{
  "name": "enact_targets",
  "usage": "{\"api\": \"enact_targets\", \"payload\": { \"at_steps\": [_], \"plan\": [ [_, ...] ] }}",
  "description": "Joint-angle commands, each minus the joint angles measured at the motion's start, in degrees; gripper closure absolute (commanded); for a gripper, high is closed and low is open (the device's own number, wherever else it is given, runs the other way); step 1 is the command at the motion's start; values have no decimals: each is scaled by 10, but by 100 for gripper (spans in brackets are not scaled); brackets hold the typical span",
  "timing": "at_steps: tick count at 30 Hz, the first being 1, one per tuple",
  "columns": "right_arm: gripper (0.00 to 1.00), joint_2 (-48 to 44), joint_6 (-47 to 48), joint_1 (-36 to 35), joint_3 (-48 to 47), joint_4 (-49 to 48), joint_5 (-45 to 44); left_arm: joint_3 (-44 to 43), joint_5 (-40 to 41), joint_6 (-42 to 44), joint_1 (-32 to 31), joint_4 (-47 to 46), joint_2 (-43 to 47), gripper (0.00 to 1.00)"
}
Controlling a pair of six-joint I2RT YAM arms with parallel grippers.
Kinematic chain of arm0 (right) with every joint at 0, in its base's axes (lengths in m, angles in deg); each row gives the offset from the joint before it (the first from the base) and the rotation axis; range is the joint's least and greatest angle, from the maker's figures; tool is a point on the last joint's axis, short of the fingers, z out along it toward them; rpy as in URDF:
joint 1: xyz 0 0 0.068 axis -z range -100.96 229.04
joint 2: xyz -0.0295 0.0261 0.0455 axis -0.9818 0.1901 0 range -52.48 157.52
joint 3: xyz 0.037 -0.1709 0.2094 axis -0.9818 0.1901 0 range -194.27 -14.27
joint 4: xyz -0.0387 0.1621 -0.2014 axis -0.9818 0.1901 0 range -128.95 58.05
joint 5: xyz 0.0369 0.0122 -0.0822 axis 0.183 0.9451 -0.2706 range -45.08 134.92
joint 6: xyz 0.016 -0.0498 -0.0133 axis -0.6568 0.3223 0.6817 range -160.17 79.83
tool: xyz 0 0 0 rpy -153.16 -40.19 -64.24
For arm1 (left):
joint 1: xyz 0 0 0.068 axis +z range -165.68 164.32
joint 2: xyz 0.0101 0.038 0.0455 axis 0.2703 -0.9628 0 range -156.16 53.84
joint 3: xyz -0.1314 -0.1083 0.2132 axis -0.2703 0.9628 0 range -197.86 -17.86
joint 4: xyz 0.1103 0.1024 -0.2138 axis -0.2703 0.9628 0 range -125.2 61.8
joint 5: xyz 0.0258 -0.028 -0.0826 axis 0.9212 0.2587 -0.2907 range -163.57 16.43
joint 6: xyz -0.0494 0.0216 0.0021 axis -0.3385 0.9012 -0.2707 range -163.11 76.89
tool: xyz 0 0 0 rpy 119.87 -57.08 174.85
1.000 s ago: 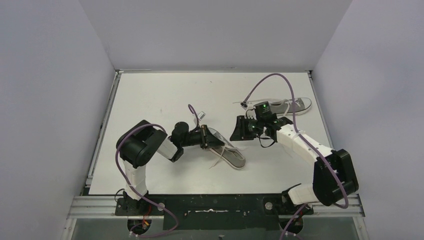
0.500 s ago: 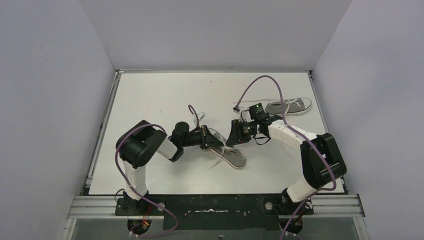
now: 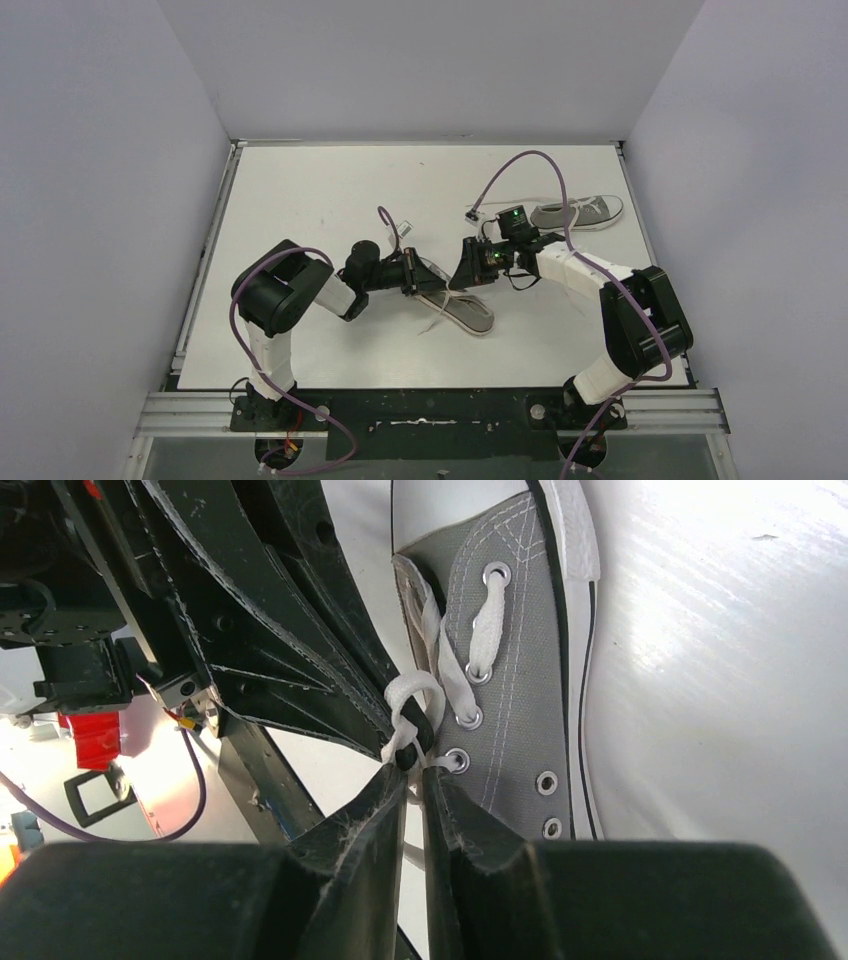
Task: Tie the shoes
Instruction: Cross the shoelace with the shoelace.
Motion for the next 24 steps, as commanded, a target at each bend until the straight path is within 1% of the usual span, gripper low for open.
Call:
{"api": "enact_targets", "payload": {
  "at_steps": [1,10,14,16,20,24],
  "plan": [
    [86,0,-24,10,-5,-54,-2,-22,2,12,5,-18,24,100],
    [84,21,-2,16,-26,-35,-7,-22,1,14,5,-18,23,100],
    [85,30,-3,16,-31,-43,19,-22,2,13,5,-18,22,100],
    [85,25,-6,15,-28,-45,28,-22,3,13,6,-18,21,100],
    [81,5,-7,16,-16,-36,38,-23,4,15,9,-15,21,100],
    [81,-4,-25,15,1,-56,49,-22,4,14,14,-16,20,100]
  ]
}}
